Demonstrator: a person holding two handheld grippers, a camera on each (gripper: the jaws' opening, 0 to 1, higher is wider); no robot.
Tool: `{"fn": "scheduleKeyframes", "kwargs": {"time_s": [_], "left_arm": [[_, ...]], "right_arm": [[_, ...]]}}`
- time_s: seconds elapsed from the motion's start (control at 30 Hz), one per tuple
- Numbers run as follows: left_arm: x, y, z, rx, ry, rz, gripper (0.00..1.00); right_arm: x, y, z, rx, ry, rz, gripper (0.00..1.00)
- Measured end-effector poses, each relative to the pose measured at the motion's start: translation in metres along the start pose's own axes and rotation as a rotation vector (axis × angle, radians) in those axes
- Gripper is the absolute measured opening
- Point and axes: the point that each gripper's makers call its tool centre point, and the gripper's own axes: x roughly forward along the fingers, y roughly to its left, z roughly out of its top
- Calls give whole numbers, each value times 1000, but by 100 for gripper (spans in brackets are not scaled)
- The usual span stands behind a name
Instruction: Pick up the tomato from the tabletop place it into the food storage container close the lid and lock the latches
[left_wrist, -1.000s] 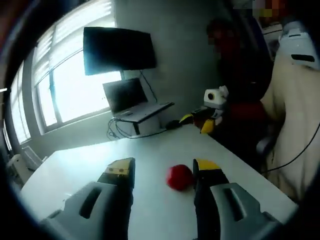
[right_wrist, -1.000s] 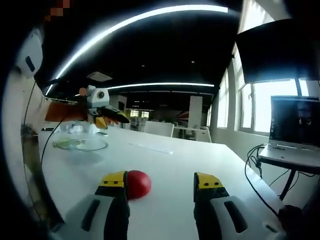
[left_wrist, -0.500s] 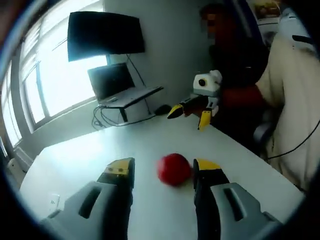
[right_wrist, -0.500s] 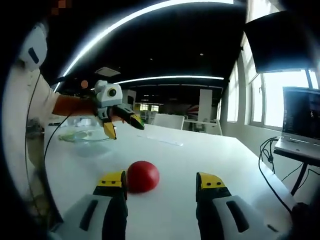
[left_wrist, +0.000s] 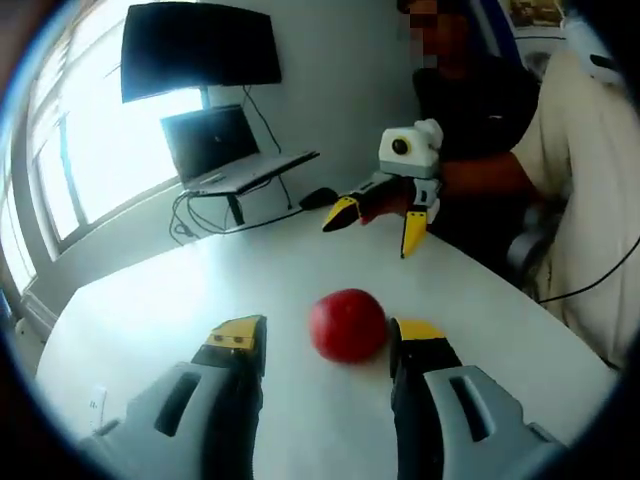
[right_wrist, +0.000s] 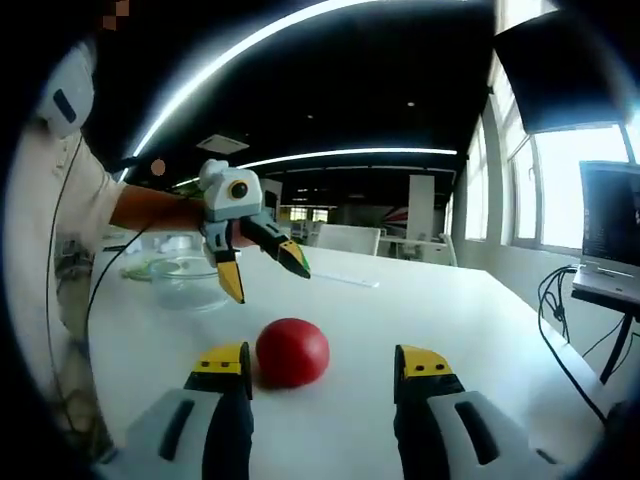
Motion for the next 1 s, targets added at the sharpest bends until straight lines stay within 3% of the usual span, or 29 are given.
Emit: {"fn": "scheduleKeyframes", "kwargs": {"time_s": [0.43, 0.7, 1.0], "left_arm": [[18, -6, -23, 31, 77, -49, 47], [26, -9, -30, 37, 107, -74, 47], [31, -14, -34, 39, 124, -89, 47]], "right_arm": [[15, 9, -12, -20, 36, 50, 53], [29, 19, -27, -41, 103, 99, 54], [38, 25, -32, -54, 124, 138, 54]]}}
